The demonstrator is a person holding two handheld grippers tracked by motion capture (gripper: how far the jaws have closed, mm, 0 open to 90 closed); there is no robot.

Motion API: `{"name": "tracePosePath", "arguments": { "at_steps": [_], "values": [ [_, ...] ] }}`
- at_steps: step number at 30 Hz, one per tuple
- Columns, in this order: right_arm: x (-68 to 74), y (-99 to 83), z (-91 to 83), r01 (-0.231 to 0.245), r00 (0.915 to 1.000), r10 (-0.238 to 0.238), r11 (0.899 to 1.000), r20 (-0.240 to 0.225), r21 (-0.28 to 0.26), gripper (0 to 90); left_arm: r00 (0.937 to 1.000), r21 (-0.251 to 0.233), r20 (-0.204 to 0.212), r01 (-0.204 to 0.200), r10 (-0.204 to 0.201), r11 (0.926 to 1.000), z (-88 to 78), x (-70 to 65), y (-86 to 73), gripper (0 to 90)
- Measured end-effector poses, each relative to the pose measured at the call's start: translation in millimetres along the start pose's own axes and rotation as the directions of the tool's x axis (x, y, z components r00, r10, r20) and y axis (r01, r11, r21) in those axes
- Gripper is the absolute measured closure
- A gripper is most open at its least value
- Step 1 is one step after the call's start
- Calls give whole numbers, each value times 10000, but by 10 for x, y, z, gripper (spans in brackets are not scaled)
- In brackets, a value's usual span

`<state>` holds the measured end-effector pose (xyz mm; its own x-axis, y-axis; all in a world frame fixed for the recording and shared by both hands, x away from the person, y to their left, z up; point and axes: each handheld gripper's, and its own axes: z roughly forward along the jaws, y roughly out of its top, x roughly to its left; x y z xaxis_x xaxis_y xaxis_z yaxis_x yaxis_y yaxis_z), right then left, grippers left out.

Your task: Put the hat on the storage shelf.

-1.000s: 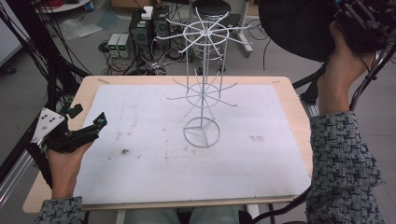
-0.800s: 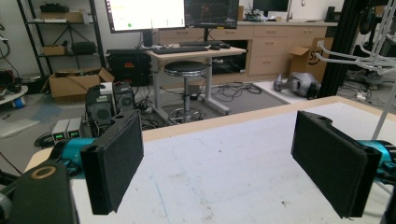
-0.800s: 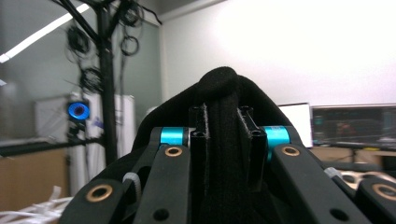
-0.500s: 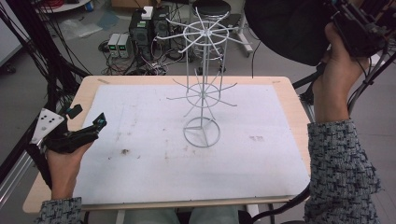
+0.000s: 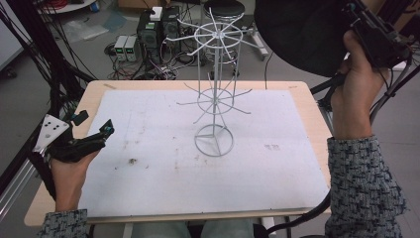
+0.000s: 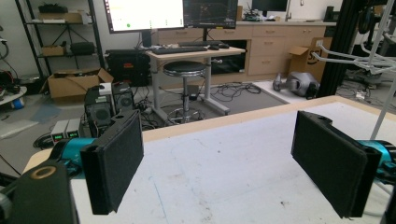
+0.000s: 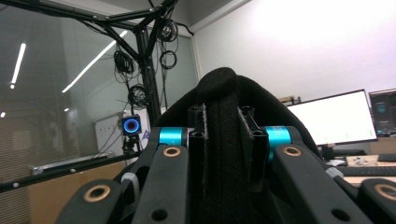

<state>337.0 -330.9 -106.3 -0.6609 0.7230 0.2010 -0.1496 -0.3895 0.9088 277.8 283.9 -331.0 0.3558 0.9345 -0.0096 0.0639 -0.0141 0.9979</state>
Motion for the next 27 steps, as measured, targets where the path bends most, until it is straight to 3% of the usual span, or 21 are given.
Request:
{"name": "tracePosePath", "arguments": {
  "at_steps": [12, 27],
  "values": [
    [116, -148, -33, 128, 9998, -122, 9987, -128, 493, 760, 10000, -7, 4, -17, 17, 10000, 2, -3, 4, 172],
    [-12, -546, -47, -355, 9993, 366, 9939, -89, 1047, 749, 10000, -22, -7, -25, 25, 10000, -9, 5, 9, 172]
  ]
}}
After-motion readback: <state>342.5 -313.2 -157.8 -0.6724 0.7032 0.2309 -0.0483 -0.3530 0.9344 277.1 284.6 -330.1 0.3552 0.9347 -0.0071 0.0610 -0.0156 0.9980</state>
